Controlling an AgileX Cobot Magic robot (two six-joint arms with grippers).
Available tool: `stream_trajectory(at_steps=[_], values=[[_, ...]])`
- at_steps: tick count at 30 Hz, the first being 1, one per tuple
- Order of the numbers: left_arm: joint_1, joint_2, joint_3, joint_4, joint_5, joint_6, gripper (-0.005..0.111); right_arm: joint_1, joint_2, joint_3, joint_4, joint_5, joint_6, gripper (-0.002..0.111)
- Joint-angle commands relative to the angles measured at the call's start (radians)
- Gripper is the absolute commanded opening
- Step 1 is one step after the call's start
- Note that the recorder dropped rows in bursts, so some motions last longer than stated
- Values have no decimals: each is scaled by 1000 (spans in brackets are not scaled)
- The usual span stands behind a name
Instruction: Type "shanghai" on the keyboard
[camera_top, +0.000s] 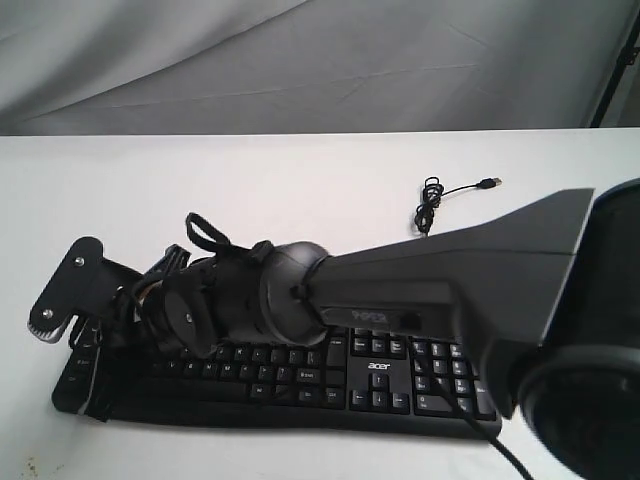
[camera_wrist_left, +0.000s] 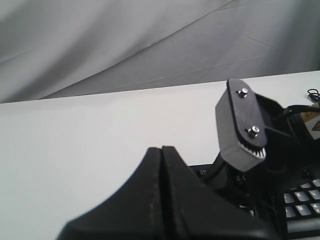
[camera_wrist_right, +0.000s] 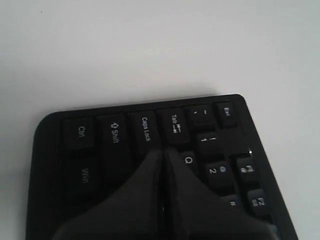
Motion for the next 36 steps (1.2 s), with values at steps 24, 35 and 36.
stream_trajectory(at_steps=[24,35,36], values=[[-4,-3,4,1,-5,-3,0,6,46,-38,-21,-19,-10,0],[-4,-3,4,1,-5,-3,0,6,28,-38,-39,-17,-13,0],[-4,-3,4,1,-5,-3,0,6,24,-38,-45,-10,-13,0]])
